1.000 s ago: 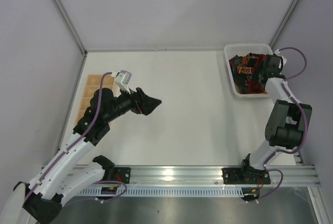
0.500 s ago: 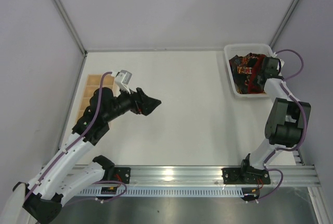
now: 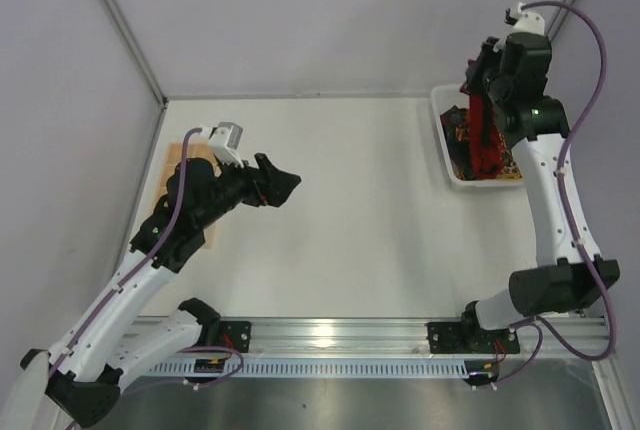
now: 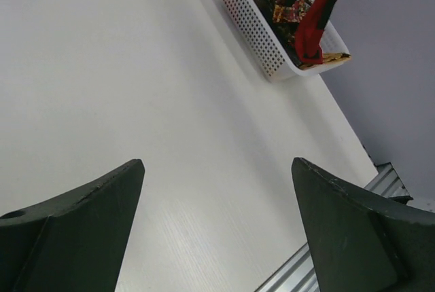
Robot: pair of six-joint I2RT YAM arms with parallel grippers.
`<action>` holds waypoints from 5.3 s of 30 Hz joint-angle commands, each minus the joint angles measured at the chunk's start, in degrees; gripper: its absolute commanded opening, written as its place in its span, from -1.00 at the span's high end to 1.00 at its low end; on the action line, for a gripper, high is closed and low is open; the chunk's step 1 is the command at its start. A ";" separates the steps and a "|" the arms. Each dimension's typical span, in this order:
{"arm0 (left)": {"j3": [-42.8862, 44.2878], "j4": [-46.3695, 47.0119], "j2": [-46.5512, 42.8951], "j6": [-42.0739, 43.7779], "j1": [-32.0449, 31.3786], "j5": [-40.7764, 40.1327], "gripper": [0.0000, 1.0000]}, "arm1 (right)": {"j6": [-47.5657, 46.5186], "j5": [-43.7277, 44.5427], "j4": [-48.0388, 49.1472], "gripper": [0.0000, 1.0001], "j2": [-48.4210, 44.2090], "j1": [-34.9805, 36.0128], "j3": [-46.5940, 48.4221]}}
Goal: Roll the ties
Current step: Grab a tie with the right arm, then move the tie to the center of the board, then flatten the tie
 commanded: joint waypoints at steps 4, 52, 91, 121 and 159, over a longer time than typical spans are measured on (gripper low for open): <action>5.00 -5.32 -1.34 1.71 -0.20 -9.33 -0.92 | -4.59 -11.76 -18.31 1.00 -6.99 14.54 10.18; 0.61 -7.08 11.56 -1.98 -0.72 4.87 -0.28 | 16.59 -21.60 -4.18 -0.18 1.18 30.57 -31.08; 8.69 2.77 53.33 -31.60 -5.47 2.87 -0.39 | 22.39 -18.97 -0.74 0.36 -19.66 22.92 -58.99; -18.62 37.42 37.71 -46.86 4.36 26.58 0.99 | 23.89 -24.24 -2.68 -0.18 -21.42 19.85 -59.25; -11.10 -9.26 10.78 -12.89 12.47 6.93 -0.57 | 26.62 -15.29 6.57 0.76 2.32 19.67 -56.00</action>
